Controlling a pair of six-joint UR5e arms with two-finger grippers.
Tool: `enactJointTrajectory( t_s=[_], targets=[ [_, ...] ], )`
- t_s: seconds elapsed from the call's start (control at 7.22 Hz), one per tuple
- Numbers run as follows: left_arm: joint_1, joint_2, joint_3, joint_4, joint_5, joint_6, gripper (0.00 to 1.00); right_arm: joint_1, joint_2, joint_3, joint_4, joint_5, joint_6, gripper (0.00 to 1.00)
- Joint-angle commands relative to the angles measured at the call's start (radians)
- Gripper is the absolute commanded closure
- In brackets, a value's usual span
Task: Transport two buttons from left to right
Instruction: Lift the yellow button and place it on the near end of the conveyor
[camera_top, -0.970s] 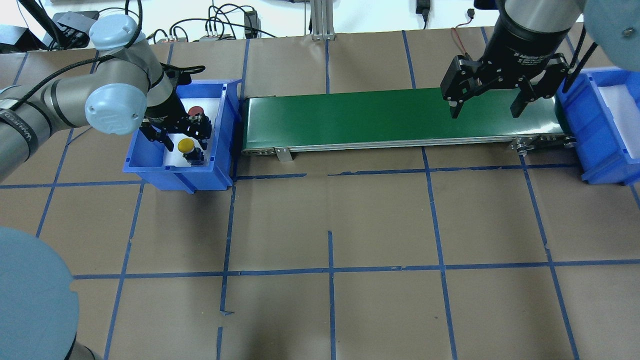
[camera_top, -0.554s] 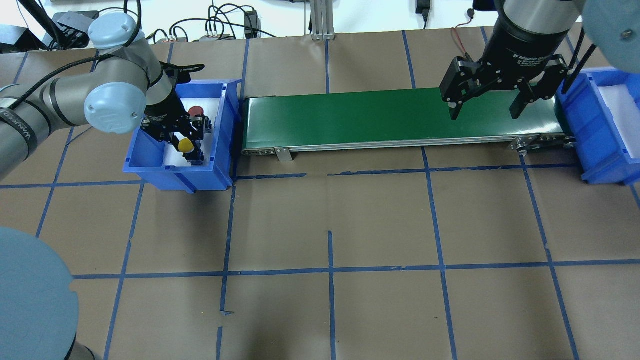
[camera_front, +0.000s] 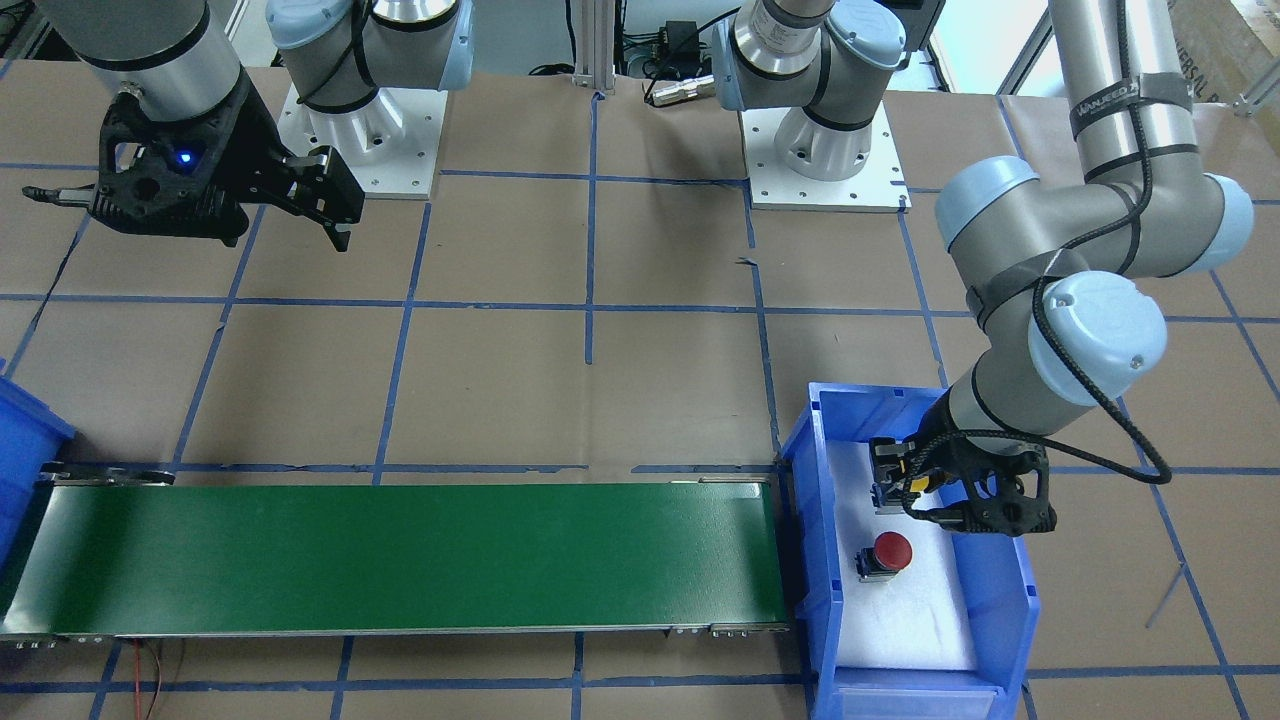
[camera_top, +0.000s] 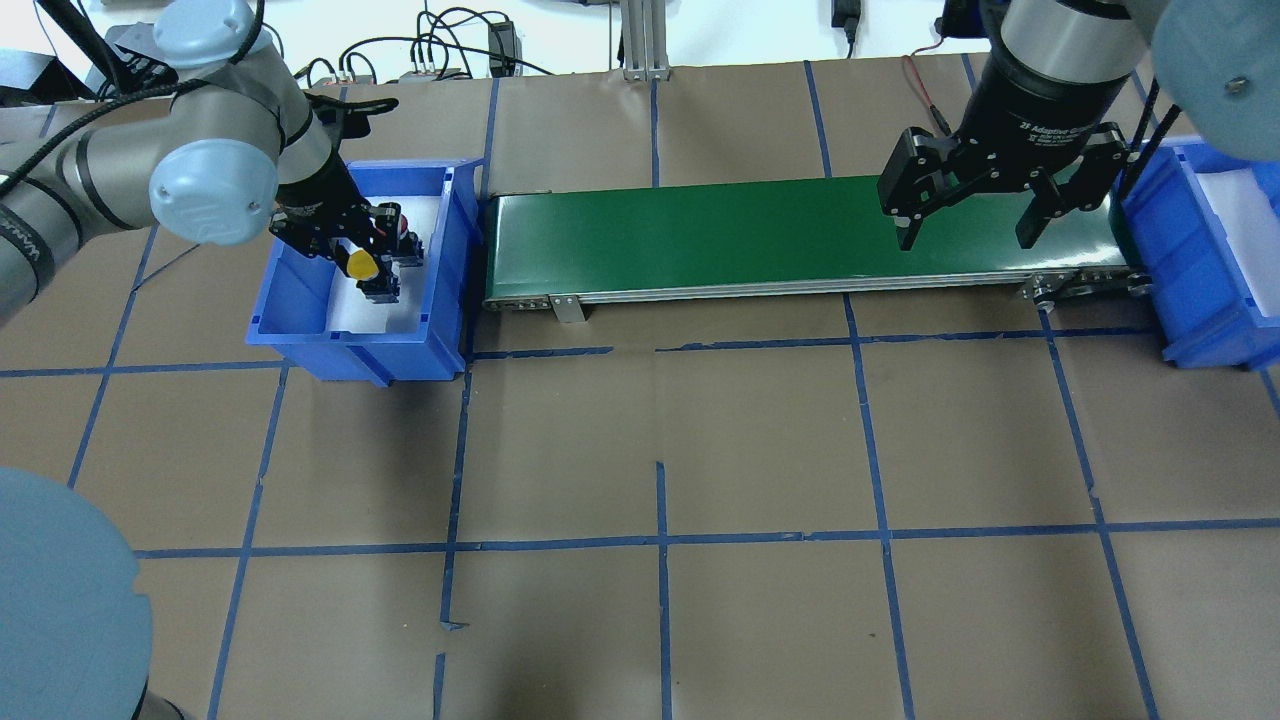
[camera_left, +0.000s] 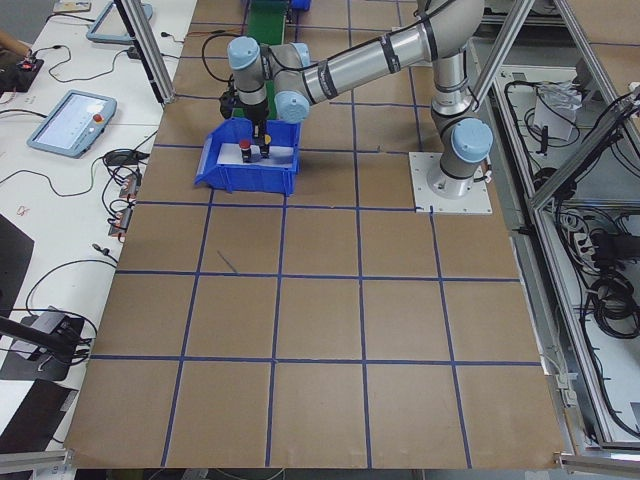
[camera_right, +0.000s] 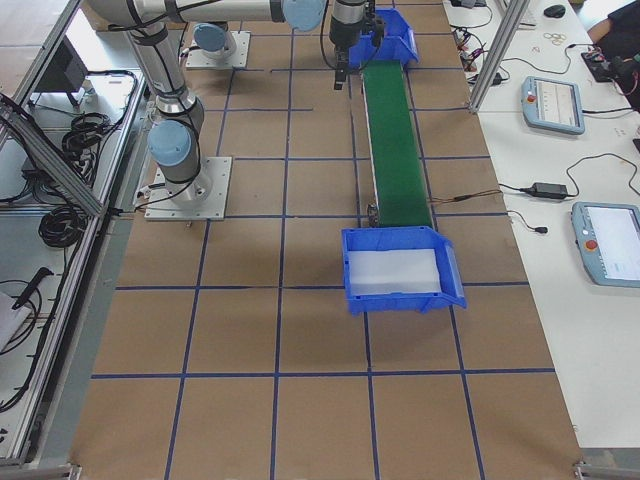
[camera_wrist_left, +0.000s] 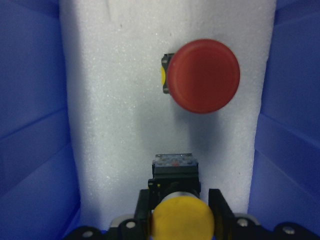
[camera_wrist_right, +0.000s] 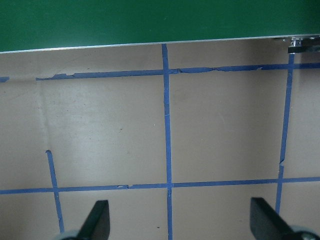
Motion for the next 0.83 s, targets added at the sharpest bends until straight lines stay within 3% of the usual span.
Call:
enactJointTrajectory(
  t_s=[0.0,0.28,0.69],
  targets=[
    [-0.01,0.051,0.122,-0.119,-0.052,-0.022,0.66,-0.001,0.0,-0.001,0.0,0.001,-0.001,0.0],
    [-0.116,0.049,0.167,-0.141,-0.087,-0.174,0.65,-0.001,-0.002,-0.002,0.0,0.001,0.001,0.0],
    [-0.227,-0.056,0.205,-0.051,-0.093,-0.317,0.68,-0.001,-0.002,-0.001,0.0,0.001,0.001,0.0]
  ],
)
